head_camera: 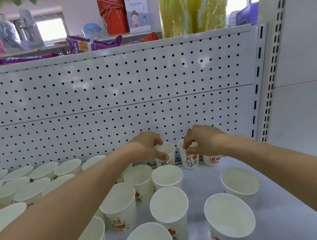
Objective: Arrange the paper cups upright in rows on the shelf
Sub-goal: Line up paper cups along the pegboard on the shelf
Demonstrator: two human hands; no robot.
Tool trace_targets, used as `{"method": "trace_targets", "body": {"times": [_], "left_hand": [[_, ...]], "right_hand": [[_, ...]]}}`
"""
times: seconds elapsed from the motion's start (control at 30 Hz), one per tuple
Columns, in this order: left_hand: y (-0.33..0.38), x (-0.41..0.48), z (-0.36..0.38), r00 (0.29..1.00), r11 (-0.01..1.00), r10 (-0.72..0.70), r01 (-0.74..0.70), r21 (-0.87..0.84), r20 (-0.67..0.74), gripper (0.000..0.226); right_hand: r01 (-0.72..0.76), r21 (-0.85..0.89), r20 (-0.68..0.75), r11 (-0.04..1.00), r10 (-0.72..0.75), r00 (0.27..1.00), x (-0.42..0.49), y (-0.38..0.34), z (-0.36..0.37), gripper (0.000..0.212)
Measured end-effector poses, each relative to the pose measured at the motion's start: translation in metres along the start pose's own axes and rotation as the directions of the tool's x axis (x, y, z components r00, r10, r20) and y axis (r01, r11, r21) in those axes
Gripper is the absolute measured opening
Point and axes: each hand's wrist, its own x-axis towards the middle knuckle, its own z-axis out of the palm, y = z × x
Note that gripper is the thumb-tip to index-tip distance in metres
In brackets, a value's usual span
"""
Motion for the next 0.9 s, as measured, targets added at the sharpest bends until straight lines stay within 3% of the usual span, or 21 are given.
{"method": "trace_targets", "body": {"times": [0.33,0.47,0.57,0.73,0.9], "left_hand": [[-0.004,-0.002,-0.001,1.000,0.997,0.021,-0.023,-0.078,-0.021,0.052],[-0.020,-0.018,-0.031,0.993,0.988,0.014,-0.032,-0.149,-0.115,0.043],[-0.050,-0.035,-0.053,0.994,0.996,-0.036,0.028,-0.079,-0.105,0.044],[-0.080,-0.047,-0.047,0.975,0.946,-0.223,0.217,0.243,-0.003,0.062],[-0.086,-0.035,-0.035,0.972,0.940,-0.234,0.229,0.253,-0.013,0.068]], "right_hand": [[0.003,0.021,-0.001,1.000,-0.003,1.000,-0.001,-0.001,0.000,0.023],[0.040,0.062,-0.108,0.997,-0.033,0.994,-0.003,-0.002,-0.009,0.022],[0.107,0.099,-0.130,0.989,-0.094,0.987,0.006,-0.013,-0.015,0.019],[0.176,0.110,-0.048,0.978,-0.172,0.984,0.028,-0.051,-0.014,0.026],[0.090,-0.058,0.214,0.994,-0.076,0.974,0.043,-0.069,-0.012,0.043]]}}
